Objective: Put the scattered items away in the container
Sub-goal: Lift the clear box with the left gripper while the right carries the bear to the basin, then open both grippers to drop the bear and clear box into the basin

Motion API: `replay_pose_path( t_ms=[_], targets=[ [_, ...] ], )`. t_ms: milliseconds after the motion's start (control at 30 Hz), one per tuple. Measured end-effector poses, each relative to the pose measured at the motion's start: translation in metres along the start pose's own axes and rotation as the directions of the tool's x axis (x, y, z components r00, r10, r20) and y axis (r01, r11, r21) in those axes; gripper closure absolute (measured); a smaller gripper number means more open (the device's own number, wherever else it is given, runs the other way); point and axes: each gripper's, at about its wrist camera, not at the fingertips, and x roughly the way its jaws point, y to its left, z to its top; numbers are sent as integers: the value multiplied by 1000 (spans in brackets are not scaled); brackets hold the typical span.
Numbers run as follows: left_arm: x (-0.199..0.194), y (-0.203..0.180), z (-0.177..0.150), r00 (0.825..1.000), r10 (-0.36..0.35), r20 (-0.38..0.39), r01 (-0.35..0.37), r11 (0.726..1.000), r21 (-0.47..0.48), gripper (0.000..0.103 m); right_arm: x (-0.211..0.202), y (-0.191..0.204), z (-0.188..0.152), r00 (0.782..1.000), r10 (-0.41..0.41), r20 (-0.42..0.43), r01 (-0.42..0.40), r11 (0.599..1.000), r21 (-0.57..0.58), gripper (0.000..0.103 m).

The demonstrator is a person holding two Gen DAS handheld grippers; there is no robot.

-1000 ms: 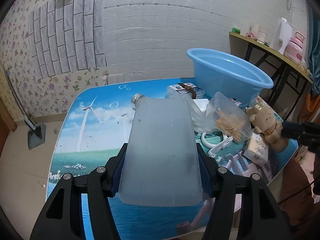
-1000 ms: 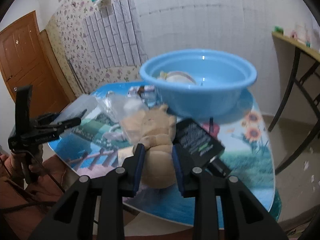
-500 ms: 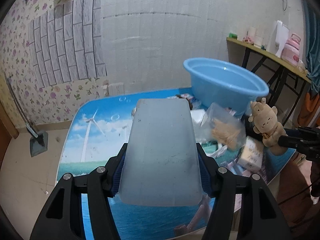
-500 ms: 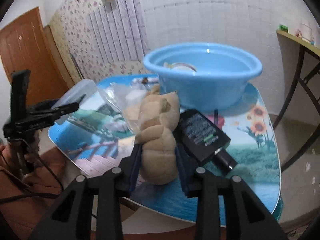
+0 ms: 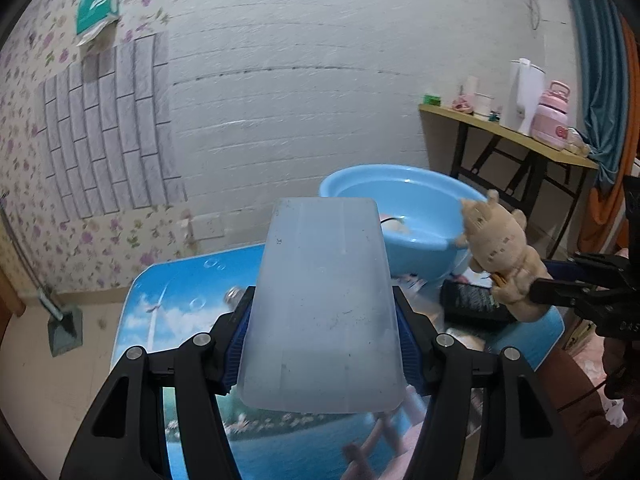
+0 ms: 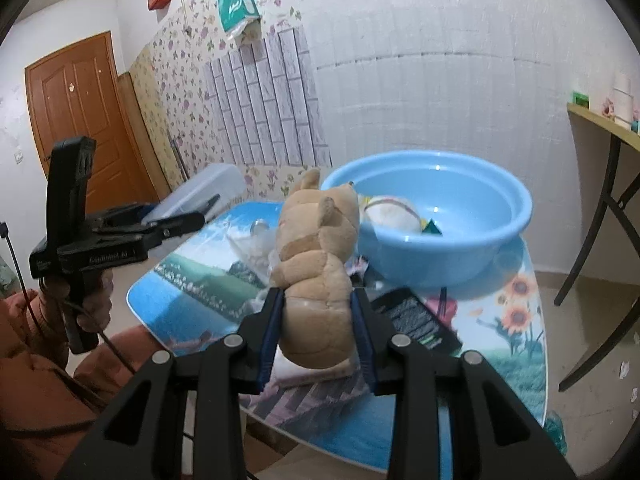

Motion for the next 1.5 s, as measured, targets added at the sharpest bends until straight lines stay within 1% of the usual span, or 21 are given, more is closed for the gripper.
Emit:
replay_pose_path(
  t_ms=[100, 233, 433, 533, 767, 900, 967, 1100, 1167, 1300, 1500],
  targets=[
    [6, -8, 5, 1000, -15, 5, 15, 1000, 14, 42, -1, -4, 8, 999, -15, 31, 16, 1000, -8, 70],
    [15, -17, 13, 1000, -30, 8, 29, 999, 28, 42, -2, -15, 16, 997, -41, 60, 40, 999, 16, 69],
    [32, -30, 26, 998, -56, 4, 55, 997, 50, 42, 3, -40, 21, 993, -96, 72, 91, 993, 80, 69],
    [43, -36, 34, 998, -67, 4, 66, 996, 66, 42, 7, -51, 25, 991, -108, 79, 100, 990, 100, 69],
    [73, -53, 56, 996, -91, 4, 90, 991, 100, 42, 20, -69, 33, 987, -123, 101, 110, 986, 121, 69],
    [93, -63, 66, 995, -103, -10, 103, 988, 112, 42, 25, -74, 39, 986, -114, 123, 99, 987, 123, 69],
    [99, -67, 68, 994, -110, -16, 111, 987, 117, 42, 27, -78, 42, 984, -122, 133, 107, 987, 117, 69],
    [115, -76, 70, 993, -114, -36, 117, 985, 125, 41, 32, -85, 46, 984, -110, 143, 92, 988, 128, 68],
    [119, -75, 70, 993, -115, -41, 118, 987, 112, 40, 34, -87, 47, 984, -101, 144, 82, 988, 133, 65],
    [119, -75, 69, 992, -120, -36, 123, 987, 103, 36, 38, -89, 48, 985, -96, 143, 74, 986, 149, 64],
    [108, -70, 67, 992, -124, -21, 125, 989, 84, 31, 37, -82, 48, 984, -114, 134, 95, 986, 139, 63]
  ],
)
